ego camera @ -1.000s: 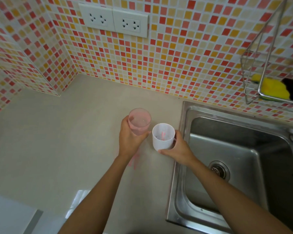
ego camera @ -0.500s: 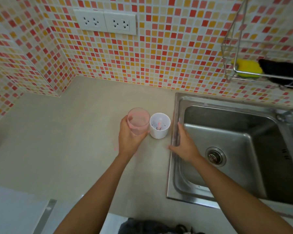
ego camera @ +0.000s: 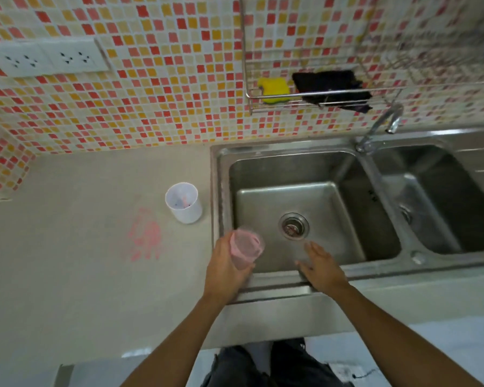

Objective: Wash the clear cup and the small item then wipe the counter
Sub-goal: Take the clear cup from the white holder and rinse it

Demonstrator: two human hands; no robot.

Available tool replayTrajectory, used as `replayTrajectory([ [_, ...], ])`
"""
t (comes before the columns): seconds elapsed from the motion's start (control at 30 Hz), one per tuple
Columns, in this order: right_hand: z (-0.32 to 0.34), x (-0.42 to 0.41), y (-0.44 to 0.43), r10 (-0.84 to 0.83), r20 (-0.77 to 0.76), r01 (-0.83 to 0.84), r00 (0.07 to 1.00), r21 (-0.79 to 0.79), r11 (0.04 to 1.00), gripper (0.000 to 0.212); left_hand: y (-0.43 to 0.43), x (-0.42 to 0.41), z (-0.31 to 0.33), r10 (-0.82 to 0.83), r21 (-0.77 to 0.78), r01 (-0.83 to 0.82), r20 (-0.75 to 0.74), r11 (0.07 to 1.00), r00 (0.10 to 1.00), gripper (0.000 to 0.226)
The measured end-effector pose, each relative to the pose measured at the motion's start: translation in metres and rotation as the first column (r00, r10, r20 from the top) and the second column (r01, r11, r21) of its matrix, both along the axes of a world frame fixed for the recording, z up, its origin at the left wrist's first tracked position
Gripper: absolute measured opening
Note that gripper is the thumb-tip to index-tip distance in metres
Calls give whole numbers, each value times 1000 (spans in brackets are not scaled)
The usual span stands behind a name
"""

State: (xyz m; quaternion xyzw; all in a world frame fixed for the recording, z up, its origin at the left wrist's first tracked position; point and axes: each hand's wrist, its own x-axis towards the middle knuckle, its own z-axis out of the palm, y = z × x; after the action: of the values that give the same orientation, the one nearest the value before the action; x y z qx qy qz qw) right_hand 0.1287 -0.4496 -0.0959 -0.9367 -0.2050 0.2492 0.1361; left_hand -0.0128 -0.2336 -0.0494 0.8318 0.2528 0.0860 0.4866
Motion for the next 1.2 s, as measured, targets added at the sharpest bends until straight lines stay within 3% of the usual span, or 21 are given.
replayTrajectory([
  [0.07, 3, 13, -14, 65, 39, -63, 997, -63, 996, 61, -13, 16, -4, -81, 152, 87, -49, 985, 996, 69],
  [0.17, 3, 33, -43, 86, 66, -78, 994, -117, 990, 58, -32, 45, -7, -142, 445, 215, -190, 869, 971, 68],
  [0.3, -3, 46, -64, 133, 90, -122, 987, -113, 986, 57, -53, 69, -7, -81, 542, 278, -358, 793, 930, 73],
  [0.47, -8, 54, -66, 208, 51, -201, 977, -121, 972, 63, -69, 87, -12, -5, 688, 317, -414, 653, 910, 61],
  [0.57, -8, 54, -67, 221, 46, -213, 974, -137, 967, 63, -76, 92, -17, 42, 735, 346, -452, 583, 891, 64],
  [0.77, -13, 55, -68, 204, 60, -199, 977, -87, 976, 64, -84, 95, -14, 85, 773, 460, -545, 436, 834, 95],
  [0.93, -14, 56, -68, 216, 56, -211, 975, -84, 974, 63, -85, 99, 1, 126, 767, 555, -616, 321, 778, 99],
  [1.2, -15, 57, -69, 278, 52, -272, 959, -100, 957, 61, -86, 113, 10, 125, 753, 614, -650, 236, 749, 107],
])
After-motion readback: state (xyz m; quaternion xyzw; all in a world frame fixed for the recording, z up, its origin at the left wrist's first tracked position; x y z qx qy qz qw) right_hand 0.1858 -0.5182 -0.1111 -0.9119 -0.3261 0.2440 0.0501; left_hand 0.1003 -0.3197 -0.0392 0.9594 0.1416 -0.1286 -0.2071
